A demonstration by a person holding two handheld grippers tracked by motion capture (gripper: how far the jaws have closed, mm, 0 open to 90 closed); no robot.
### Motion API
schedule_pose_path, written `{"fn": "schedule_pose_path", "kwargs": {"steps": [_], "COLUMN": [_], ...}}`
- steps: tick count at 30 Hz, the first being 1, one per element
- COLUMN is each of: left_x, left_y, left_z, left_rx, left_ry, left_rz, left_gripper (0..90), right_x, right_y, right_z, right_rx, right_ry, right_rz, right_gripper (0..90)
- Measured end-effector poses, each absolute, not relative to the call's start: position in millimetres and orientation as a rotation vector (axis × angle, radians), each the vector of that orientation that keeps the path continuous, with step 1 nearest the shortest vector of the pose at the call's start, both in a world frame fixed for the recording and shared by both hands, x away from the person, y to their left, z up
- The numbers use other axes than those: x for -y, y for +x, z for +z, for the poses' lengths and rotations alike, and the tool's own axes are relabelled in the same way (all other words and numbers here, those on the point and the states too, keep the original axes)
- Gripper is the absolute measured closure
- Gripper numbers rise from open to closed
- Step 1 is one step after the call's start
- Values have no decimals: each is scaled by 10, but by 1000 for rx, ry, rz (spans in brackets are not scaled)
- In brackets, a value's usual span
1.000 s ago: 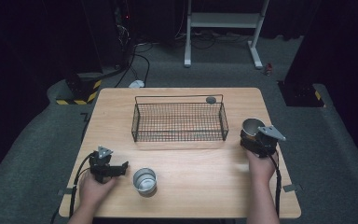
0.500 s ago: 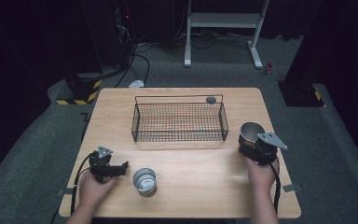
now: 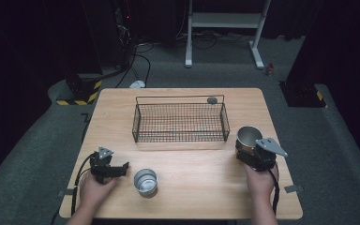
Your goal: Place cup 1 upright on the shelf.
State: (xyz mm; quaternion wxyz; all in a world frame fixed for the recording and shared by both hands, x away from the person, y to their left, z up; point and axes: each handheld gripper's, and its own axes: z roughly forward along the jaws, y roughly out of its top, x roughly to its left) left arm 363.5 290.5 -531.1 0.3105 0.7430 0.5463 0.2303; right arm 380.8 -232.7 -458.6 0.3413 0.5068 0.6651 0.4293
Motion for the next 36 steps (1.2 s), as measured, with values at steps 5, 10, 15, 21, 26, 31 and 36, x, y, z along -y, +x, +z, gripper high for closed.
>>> {"fn": "schedule_pose_path", "kwargs": {"steps": [5, 10, 15, 21, 26, 31, 36], "left_x": [-2905, -2908, -2905, -2905, -2905, -2906, -2905], "left_y": [3635, 3635, 3634, 3635, 3635, 3636, 3635], "left_z": [-5310, -5308, -5308, -5308, -5308, -5308, -5308], "left_rx": [-1443, -1441, -1444, -1444, -1444, -1441, -1444], "left_ry": [1962, 1969, 1965, 1965, 1965, 1967, 1965], "left_rz": [608, 607, 605, 604, 604, 606, 604], "left_gripper": [17, 18, 18, 18, 18, 18, 18], "right_x": [2206, 2083, 1963, 1846, 1783, 1726, 1675], "right_y": [3746, 3698, 3669, 3668, 3673, 3702, 3743], "right_z": [-4563, -4546, -4519, -4496, -4473, -4436, -4368], "right_rx": [-1752, -1768, -1775, -1782, -1789, -1776, -1768], "right_ry": [1292, 1261, 1233, 1215, 1207, 1213, 1212], "right_rz": [1139, 1147, 1165, 1172, 1173, 1197, 1209], "right_gripper": [147, 147, 147, 148, 148, 148, 148]}}
